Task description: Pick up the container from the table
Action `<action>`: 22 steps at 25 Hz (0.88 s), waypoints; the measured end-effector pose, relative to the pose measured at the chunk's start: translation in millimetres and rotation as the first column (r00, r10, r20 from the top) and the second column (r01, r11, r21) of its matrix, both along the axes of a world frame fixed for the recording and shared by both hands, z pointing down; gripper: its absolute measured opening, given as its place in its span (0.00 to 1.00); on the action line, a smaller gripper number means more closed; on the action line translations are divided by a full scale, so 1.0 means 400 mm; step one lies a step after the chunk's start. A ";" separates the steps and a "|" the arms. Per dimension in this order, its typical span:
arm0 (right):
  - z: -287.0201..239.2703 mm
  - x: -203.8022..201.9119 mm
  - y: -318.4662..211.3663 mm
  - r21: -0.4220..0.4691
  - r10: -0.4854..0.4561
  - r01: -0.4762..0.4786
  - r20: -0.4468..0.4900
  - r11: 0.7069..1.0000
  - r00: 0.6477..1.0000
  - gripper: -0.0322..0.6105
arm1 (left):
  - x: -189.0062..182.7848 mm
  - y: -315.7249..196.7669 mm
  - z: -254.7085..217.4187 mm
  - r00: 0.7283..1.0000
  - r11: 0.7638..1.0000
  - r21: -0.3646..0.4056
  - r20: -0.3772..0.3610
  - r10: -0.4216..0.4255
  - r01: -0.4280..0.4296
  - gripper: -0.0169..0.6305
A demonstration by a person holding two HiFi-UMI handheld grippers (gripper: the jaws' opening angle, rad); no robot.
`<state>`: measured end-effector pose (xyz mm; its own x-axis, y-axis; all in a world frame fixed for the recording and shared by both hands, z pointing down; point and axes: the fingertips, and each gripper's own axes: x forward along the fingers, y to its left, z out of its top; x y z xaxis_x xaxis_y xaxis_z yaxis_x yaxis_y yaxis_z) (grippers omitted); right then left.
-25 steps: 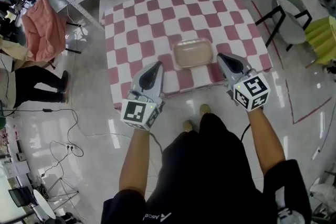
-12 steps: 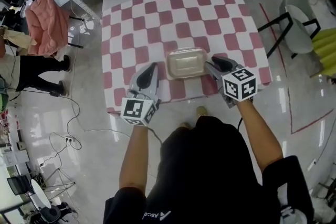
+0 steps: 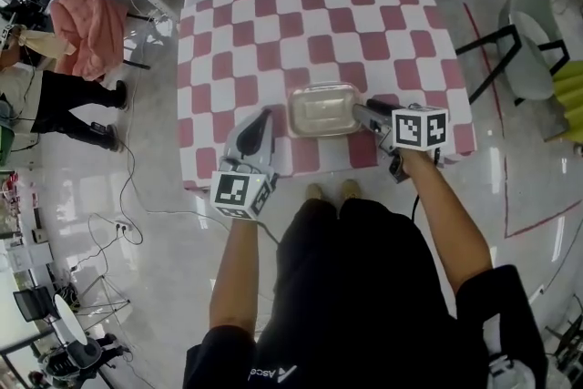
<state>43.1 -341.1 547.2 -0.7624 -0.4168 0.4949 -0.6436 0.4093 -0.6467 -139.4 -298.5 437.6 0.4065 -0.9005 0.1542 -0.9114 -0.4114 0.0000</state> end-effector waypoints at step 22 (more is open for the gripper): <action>0.010 -0.029 -0.015 -0.148 0.040 -0.024 0.103 0.989 0.994 0.19 | -0.031 -0.055 0.048 0.998 0.997 -0.040 -0.015 0.059 -0.060 0.04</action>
<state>31.5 -347.2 551.1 -0.8013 -0.3704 0.4698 -0.5795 0.2854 -0.7633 -152.0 -320.3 456.6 0.4617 -0.8678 0.1837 -0.8851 -0.4645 0.0303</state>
